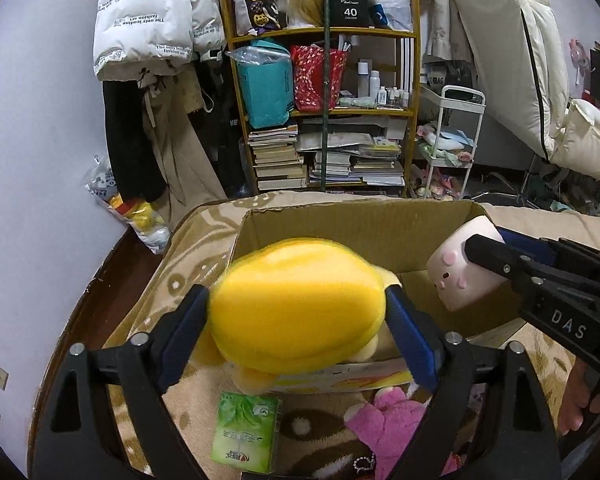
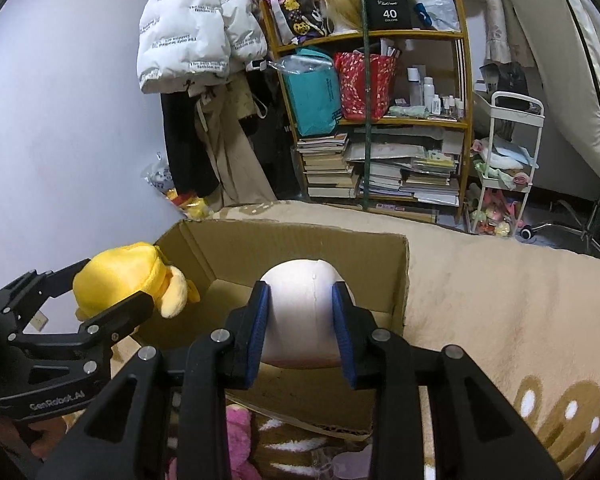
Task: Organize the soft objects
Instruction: 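Carry the yellow plush over the box and release it with the left tool, then lower the white-purple doll into the box and open the right tool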
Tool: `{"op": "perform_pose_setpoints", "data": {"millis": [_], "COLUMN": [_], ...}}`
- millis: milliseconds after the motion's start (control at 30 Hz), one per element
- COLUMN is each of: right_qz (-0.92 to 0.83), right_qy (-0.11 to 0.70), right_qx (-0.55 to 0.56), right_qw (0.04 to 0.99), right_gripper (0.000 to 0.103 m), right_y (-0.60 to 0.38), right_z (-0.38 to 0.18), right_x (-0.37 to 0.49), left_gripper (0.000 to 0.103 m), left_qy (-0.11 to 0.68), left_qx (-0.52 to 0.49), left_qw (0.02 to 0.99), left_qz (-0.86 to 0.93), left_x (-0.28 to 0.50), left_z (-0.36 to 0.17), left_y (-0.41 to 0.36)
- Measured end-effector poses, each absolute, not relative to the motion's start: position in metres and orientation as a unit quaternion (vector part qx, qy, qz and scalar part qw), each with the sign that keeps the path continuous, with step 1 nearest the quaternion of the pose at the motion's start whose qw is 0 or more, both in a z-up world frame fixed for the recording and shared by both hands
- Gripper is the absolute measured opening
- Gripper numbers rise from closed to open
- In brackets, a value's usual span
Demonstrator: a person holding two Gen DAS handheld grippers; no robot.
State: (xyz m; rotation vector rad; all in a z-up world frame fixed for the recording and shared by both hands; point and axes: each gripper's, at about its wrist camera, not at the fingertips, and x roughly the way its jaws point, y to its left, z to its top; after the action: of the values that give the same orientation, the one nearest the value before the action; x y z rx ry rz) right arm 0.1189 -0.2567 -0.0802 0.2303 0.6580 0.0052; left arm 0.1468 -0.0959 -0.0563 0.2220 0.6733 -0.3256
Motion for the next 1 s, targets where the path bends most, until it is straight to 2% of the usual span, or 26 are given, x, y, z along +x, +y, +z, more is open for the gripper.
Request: {"op": "perform_pose_setpoints", "data": {"millis": [200, 233, 300, 333, 500, 533, 600, 733, 800, 1000], "right_qz": [0.010, 0.005, 0.001, -0.001, 0.002, 0.002, 0.000, -0.005, -0.007, -0.016], "right_qy": [0.332, 0.329, 0.320, 0.312, 0.298, 0.295, 0.287, 0.278, 0.279, 0.283], "right_qx": [0.141, 0.137, 0.120, 0.115, 0.117, 0.120, 0.123, 0.121, 0.124, 0.124], "right_qw": [0.933, 0.934, 0.940, 0.943, 0.947, 0.948, 0.950, 0.953, 0.952, 0.951], "right_gripper": [0.039, 0.047, 0.075, 0.077, 0.080, 0.081, 0.093, 0.096, 0.102, 0.102], "right_y": [-0.263, -0.262, -0.258, -0.255, -0.251, -0.251, -0.251, -0.250, -0.250, -0.248], "right_z": [-0.083, -0.081, -0.074, -0.070, -0.054, -0.051, -0.046, -0.036, -0.034, -0.029], "right_x": [0.119, 0.118, 0.114, 0.111, 0.099, 0.096, 0.090, 0.082, 0.077, 0.059], "left_gripper": [0.095, 0.096, 0.099, 0.101, 0.101, 0.101, 0.101, 0.101, 0.101, 0.101], "left_qy": [0.320, 0.319, 0.315, 0.313, 0.308, 0.306, 0.308, 0.319, 0.328, 0.337], "left_qx": [0.117, 0.117, 0.122, 0.126, 0.134, 0.134, 0.132, 0.129, 0.124, 0.124], "left_qw": [0.929, 0.930, 0.932, 0.933, 0.936, 0.936, 0.936, 0.934, 0.931, 0.929], "left_qz": [-0.142, -0.139, -0.130, -0.123, -0.107, -0.106, -0.105, -0.099, -0.099, -0.089], "left_x": [0.143, 0.142, 0.140, 0.138, 0.128, 0.125, 0.121, 0.112, 0.106, 0.088], "left_z": [-0.056, -0.055, -0.052, -0.051, -0.042, -0.038, -0.034, -0.027, -0.026, -0.020], "left_y": [-0.092, -0.091, -0.088, -0.086, -0.078, -0.076, -0.073, -0.065, -0.057, -0.044]}}
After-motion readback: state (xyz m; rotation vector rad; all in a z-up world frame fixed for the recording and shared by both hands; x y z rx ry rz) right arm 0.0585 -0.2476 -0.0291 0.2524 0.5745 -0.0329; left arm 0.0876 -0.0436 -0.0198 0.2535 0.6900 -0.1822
